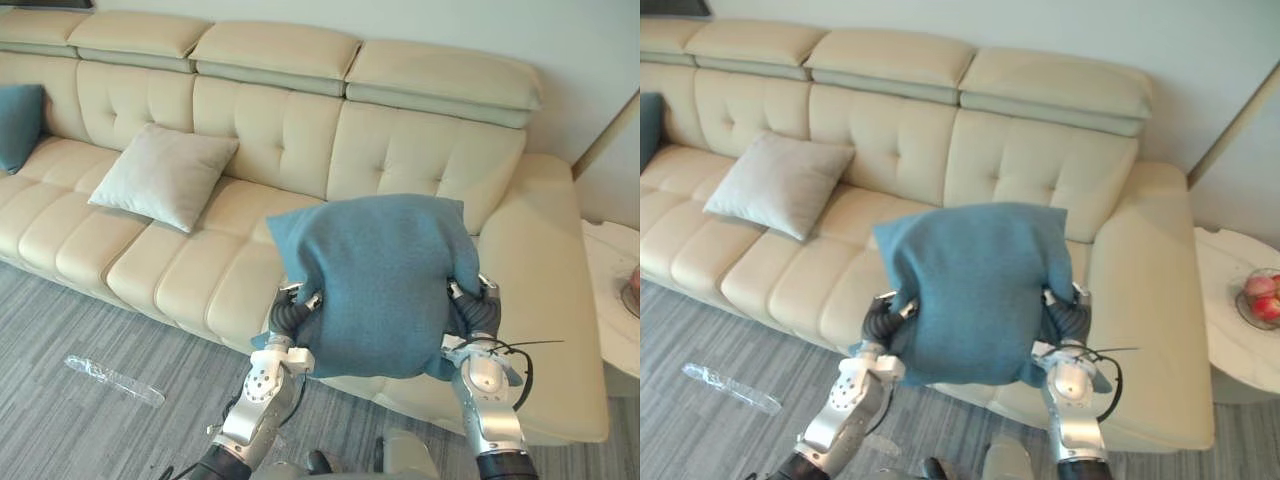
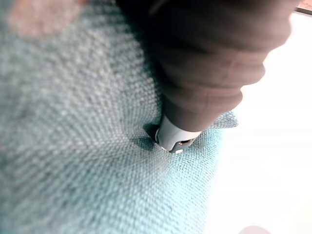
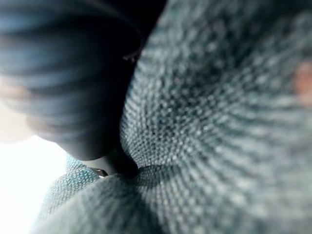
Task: Pick up cushions and gather them together orderly.
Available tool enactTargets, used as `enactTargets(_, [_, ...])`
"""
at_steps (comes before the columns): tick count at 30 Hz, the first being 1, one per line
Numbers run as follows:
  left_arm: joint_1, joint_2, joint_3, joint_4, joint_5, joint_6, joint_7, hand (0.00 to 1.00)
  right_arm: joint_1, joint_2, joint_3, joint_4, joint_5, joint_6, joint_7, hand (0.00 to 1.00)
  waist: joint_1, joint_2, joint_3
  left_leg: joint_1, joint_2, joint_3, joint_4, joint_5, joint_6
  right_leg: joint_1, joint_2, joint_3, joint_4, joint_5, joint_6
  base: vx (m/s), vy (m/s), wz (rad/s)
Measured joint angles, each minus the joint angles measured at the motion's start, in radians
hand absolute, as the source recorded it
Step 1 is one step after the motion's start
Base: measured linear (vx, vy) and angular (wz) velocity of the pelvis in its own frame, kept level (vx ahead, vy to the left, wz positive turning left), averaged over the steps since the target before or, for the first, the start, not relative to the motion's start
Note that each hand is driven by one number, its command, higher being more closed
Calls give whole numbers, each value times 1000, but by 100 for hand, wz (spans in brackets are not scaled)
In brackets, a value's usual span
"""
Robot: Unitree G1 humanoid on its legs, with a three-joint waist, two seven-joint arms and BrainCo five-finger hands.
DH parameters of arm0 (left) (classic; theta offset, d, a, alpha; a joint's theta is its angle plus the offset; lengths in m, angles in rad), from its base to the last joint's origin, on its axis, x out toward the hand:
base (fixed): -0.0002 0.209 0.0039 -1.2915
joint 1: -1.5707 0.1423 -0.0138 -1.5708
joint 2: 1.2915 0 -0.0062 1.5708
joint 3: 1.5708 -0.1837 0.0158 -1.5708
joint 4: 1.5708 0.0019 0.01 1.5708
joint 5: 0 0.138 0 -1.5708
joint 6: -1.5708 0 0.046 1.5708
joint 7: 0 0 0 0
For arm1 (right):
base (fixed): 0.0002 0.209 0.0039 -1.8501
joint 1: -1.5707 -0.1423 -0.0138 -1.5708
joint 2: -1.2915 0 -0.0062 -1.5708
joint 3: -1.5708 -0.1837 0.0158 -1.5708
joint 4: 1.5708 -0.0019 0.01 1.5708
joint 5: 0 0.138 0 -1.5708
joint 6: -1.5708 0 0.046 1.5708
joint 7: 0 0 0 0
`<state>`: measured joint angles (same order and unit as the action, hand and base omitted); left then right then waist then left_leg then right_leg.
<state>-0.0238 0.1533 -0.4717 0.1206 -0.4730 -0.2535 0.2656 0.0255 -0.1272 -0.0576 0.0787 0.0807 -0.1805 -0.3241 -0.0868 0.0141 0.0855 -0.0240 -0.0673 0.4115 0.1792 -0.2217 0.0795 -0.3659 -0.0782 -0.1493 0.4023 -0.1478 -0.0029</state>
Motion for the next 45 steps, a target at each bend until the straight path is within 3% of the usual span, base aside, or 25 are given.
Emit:
enactTargets(1, [-2,-16,-9,3,0,3,-9,100,5,-8,-21,-1,0,-2,0,100,-20,4,3,25,-9,-49,-4,-8,-12,12,-2,-8,7,54,-36,329,-55,90])
enactTargets(3, [-3,-20,-12,2,0,3,-13,100,19,-5,-24,-19,0,-1,1,100,-12,11,2,24,8,-49,27,-9,-16,44,1,-24,-16,47,-37,318,-65,42])
enactTargets(5, [7,-21,-12,2,0,7,-18,100,68,10,-27,-98,0,0,1,100,-7,13,6,10,62,-16,201,-22,-37,147,18,-36,-82,44,-37,329,-80,14])
enactTargets(6, [18,-24,-12,-10,0,8,-26,100,103,19,-26,-158,0,0,1,100,5,11,7,-35,109,7,375,-15,-46,200,22,-25,-117,43,-38,258,0,-41])
enactTargets(7, [58,-27,-12,-64,0,5,-36,100,137,21,-26,-256,0,-2,1,100,35,4,11,-105,183,33,569,-43,-39,256,30,29,-154,24,-39,246,21,-53])
enactTargets(8, [68,-29,-12,-77,0,3,-37,100,139,21,-26,-273,0,-3,1,100,38,4,11,-115,198,29,587,-55,-39,263,31,41,-157,23,-39,231,42,-72])
enactTargets(10, [92,-49,-12,-111,0,-6,-54,100,133,21,-26,-326,-1,-26,1,100,62,-4,8,-179,237,-39,547,-96,-76,267,27,121,-158,6,-29,165,104,-83])
enactTargets(13, [96,-59,-11,-111,0,-7,-55,100,114,24,-24,-330,-1,-30,1,100,94,-3,8,-189,219,-199,358,-89,-120,268,12,231,-130,-15,8,166,280,-116])
enactTargets(14, [98,-60,-10,-111,0,-6,-55,100,114,24,-22,-329,-1,-30,1,100,91,7,2,-173,209,-282,232,-56,-138,259,14,267,-104,-35,39,133,349,-107])
enactTargets(15, [99,-64,-9,-111,1,-5,-55,100,113,21,-20,-327,-1,-29,0,100,91,34,-3,-141,212,-324,155,45,-204,247,31,296,-74,-58,71,183,437,-108])
enactTargets(18, [115,-58,2,-129,8,-5,-54,100,124,52,-10,-314,-1,-28,0,100,74,-21,-9,-134,170,-245,199,22,-167,247,-28,360,-105,-50,107,159,313,-66])
enactTargets(21, [116,-58,2,-129,10,-4,-53,100,124,52,-9,-316,-1,-28,1,100,74,-36,-15,-128,136,-231,200,22,-167,262,-65,380,-159,-18,137,124,224,-41])
enactTargets(26, [118,-58,2,-130,39,-4,-53,100,124,49,-10,-281,-1,-29,3,100,74,-33,-21,-98,109,-237,136,30,-154,262,-82,384,-202,-9,145,49,20,-12])
enactTargets(32, [117,-40,3,-129,63,-2,-46,100,79,38,-10,-142,-2,-29,3,100,71,-22,-27,-104,123,-223,38,69,-144,200,-54,426,-265,63,123,-25,-40,-34])
enactTargets(38, [50,-43,34,-129,99,-1,21,100,-7,7,24,-99,-11,-23,-3,100,71,-20,-21,-233,149,-164,56,85,-142,73,-38,450,-322,164,125,-83,-30,-36])
enactTargets(45, [-156,-75,90,-186,166,-7,131,100,-163,8,31,-192,-84,-14,-91,100,92,-13,20,-393,174,-175,131,90,-143,-72,-21,429,-264,179,128,-111,-45,4])
